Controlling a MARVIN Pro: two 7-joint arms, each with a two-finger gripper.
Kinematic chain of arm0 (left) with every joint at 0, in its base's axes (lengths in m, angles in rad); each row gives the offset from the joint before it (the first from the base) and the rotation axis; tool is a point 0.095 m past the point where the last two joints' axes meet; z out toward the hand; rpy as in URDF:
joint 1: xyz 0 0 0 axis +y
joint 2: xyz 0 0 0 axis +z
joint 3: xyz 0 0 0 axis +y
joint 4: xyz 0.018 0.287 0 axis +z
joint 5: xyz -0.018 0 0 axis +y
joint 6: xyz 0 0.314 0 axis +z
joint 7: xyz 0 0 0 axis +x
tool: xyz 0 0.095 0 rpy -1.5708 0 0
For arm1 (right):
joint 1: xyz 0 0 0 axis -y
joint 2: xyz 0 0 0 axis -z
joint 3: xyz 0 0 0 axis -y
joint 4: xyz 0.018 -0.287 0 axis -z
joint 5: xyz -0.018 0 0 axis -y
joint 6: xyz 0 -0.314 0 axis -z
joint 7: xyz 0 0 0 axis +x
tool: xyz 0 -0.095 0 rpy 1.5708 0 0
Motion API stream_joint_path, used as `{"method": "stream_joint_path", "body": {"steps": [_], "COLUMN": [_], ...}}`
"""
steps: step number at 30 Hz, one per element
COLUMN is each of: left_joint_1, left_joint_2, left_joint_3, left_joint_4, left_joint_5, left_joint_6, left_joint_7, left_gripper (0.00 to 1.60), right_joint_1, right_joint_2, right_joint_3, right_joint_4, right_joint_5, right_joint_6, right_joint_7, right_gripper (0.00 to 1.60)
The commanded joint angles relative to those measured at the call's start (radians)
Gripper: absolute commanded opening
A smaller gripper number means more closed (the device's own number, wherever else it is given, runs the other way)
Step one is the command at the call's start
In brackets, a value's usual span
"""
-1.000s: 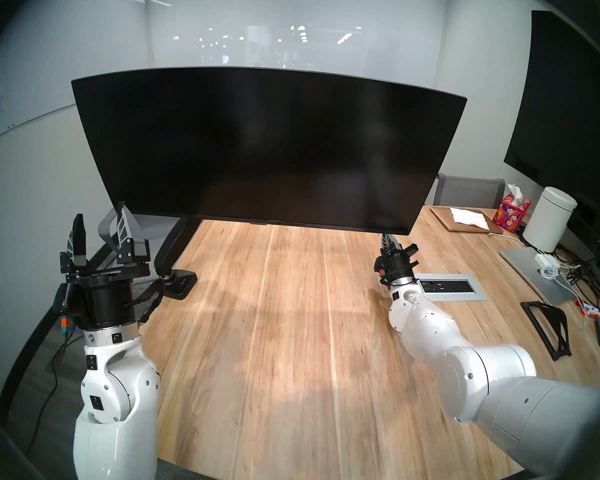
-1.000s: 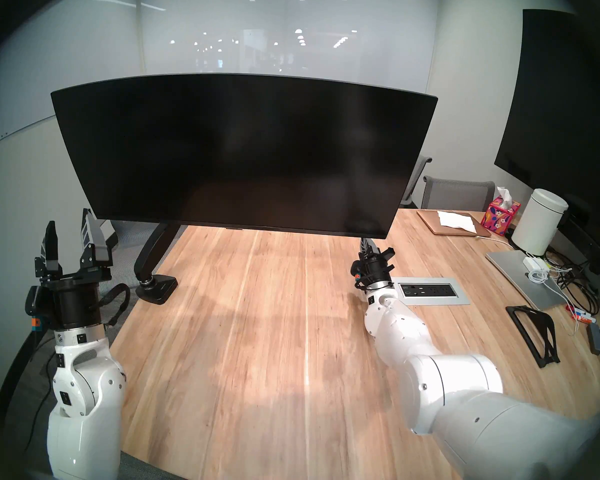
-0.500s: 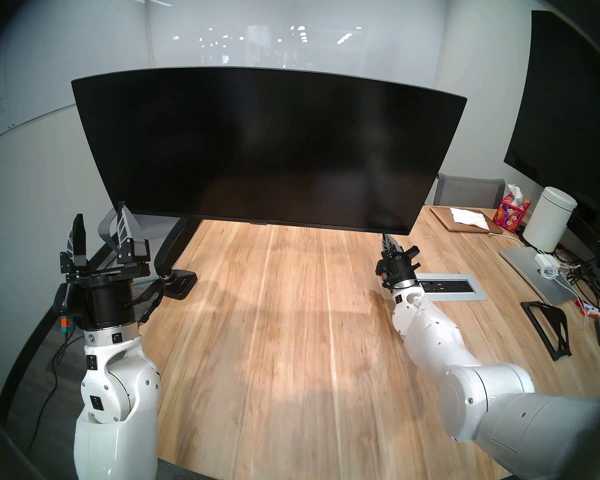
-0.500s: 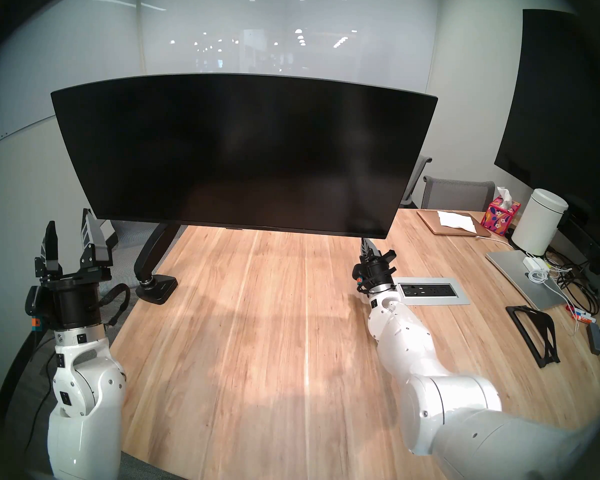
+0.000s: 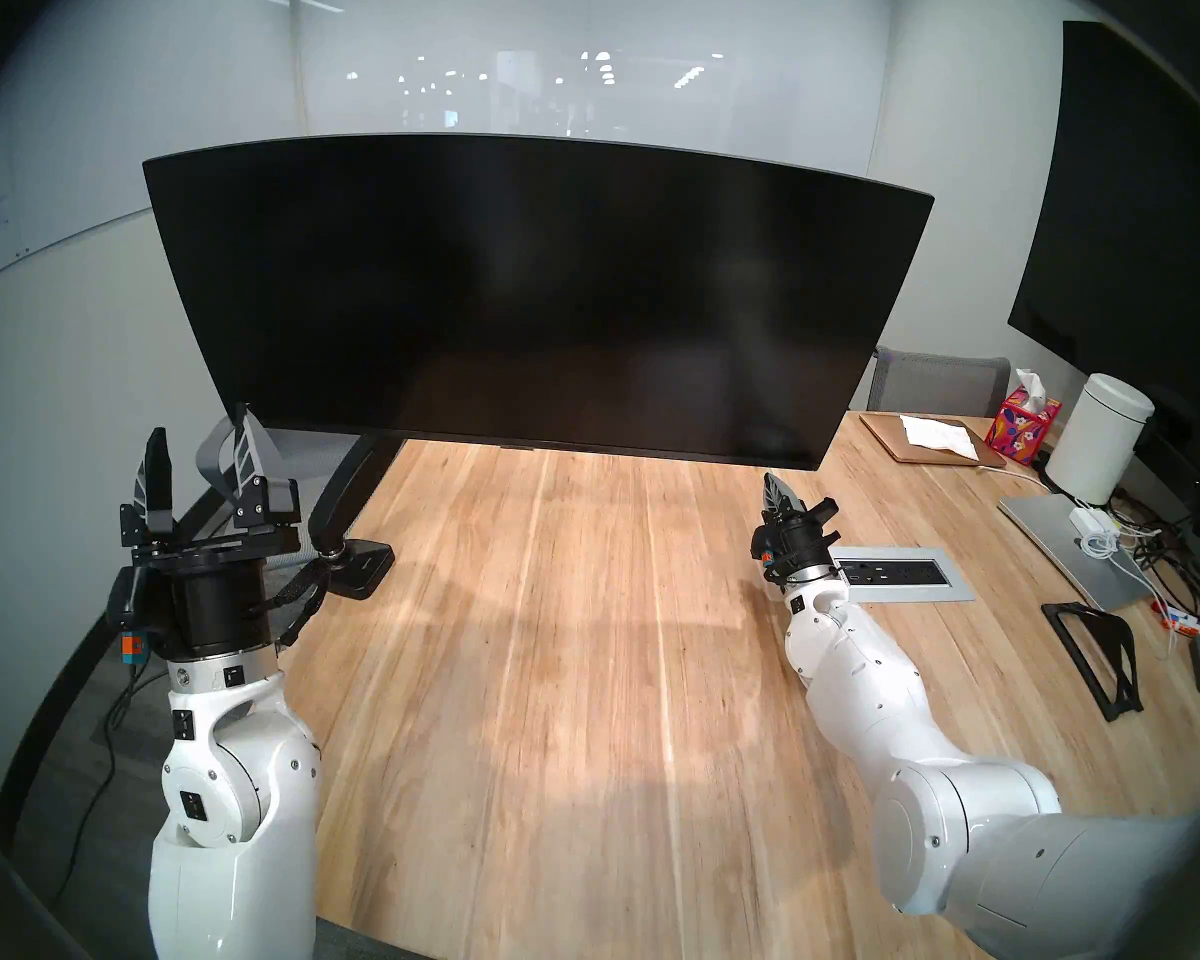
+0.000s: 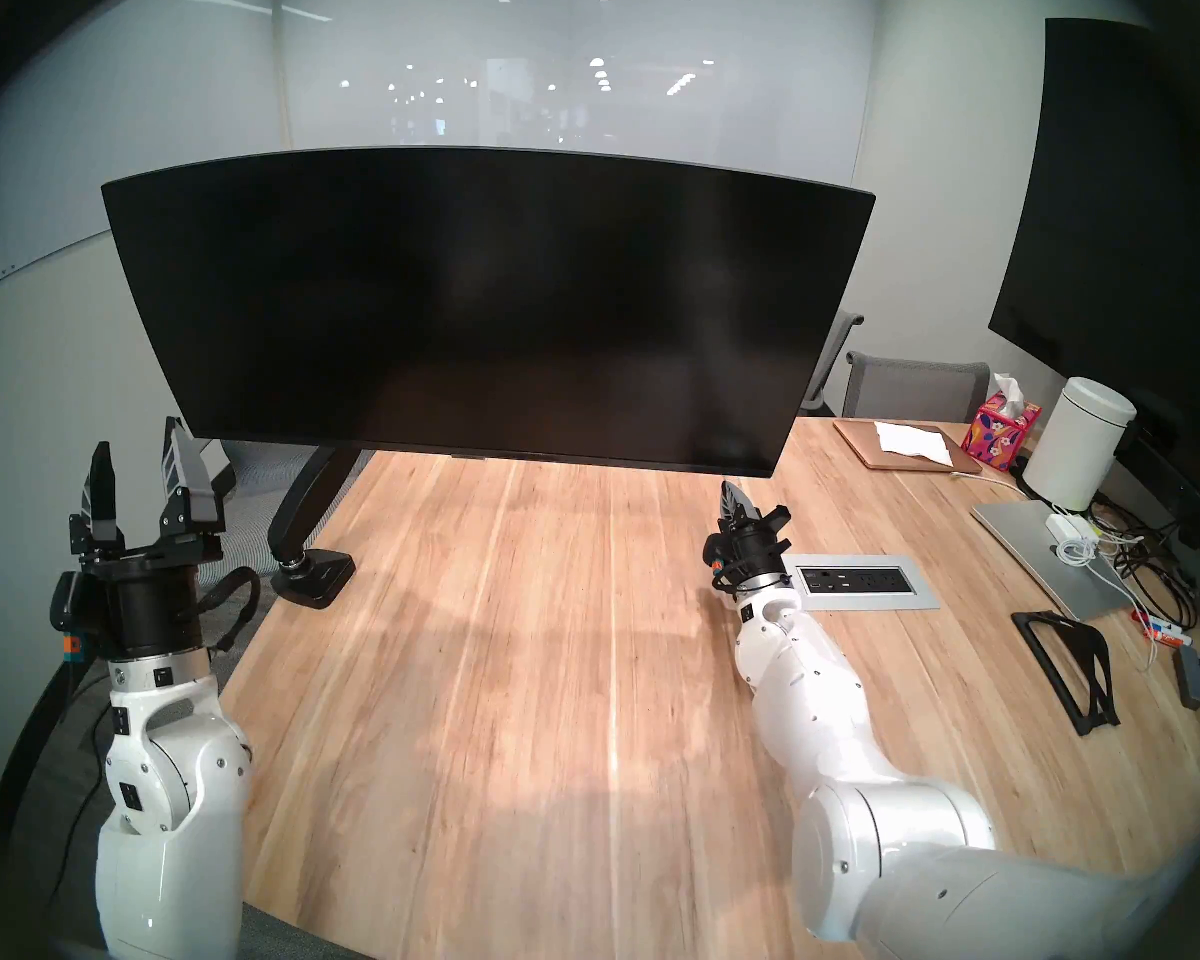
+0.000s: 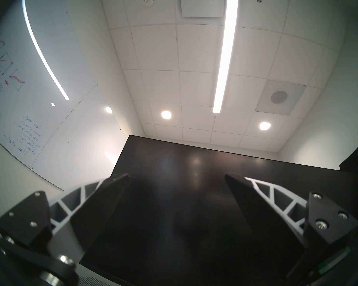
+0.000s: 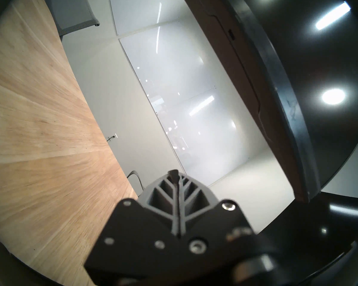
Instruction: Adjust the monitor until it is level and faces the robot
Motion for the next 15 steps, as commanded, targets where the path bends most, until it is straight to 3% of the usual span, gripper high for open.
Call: {"method": "stream_joint_path", "body": {"steps": [1,15], "left_joint_1": [-0.001,-0.002], "left_joint_2": [0.000,-0.006], "left_joint_3": [0.002,-0.001], "left_joint_4": [-0.024,-0.025], "left_joint_5": [-0.001,-0.002], "left_joint_6": [0.002,0.005], "left_joint_7": [0.000,-0.007], "left_gripper": [1.60,1.60], "right_joint_1": [0.001,-0.003], "right_joint_2": [-0.005,-0.006], "right_joint_3": [0.000,0.011], "right_joint_4": [-0.044,-0.048], "right_joint_5": [0.002,-0.003], "right_joint_6": [-0.006,-0.013], "right_joint_7": [-0.001,0.010], "right_gripper": [0.00,0.00]}}
